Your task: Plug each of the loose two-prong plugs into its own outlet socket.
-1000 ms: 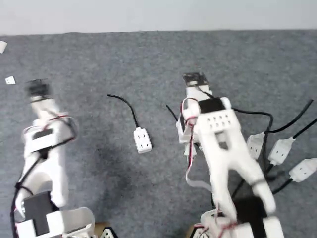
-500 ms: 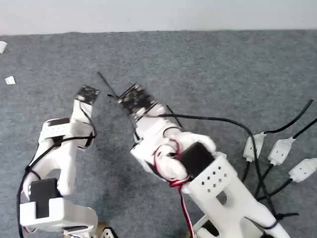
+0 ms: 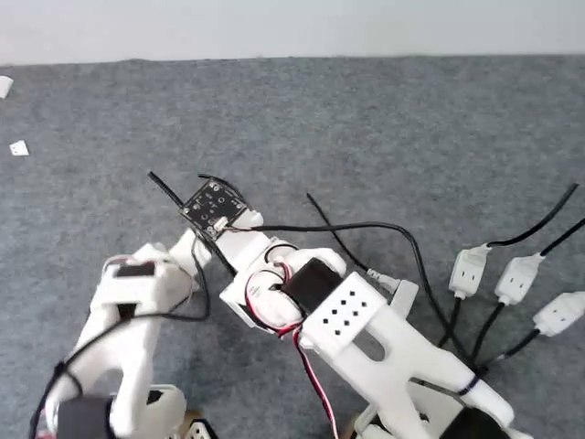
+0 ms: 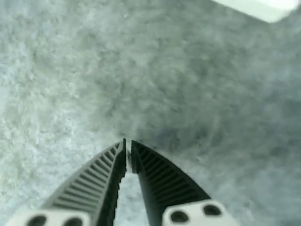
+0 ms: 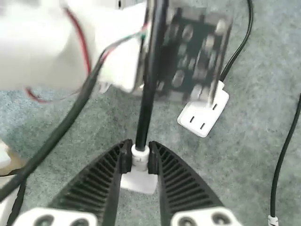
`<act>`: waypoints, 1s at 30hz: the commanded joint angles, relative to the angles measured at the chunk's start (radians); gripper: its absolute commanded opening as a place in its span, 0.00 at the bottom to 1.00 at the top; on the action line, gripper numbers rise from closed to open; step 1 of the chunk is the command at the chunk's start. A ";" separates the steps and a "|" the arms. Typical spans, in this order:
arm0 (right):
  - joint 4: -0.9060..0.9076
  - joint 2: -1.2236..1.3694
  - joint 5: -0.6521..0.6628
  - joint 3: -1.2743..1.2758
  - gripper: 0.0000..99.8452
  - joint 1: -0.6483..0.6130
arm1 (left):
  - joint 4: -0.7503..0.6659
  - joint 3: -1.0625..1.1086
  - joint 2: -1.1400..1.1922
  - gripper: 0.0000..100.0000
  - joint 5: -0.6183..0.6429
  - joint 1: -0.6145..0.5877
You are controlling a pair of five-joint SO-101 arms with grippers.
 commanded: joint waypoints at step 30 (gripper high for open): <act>-0.659 0.166 -0.032 0.195 0.01 0.213 | -0.597 0.182 -0.107 0.01 0.404 -0.049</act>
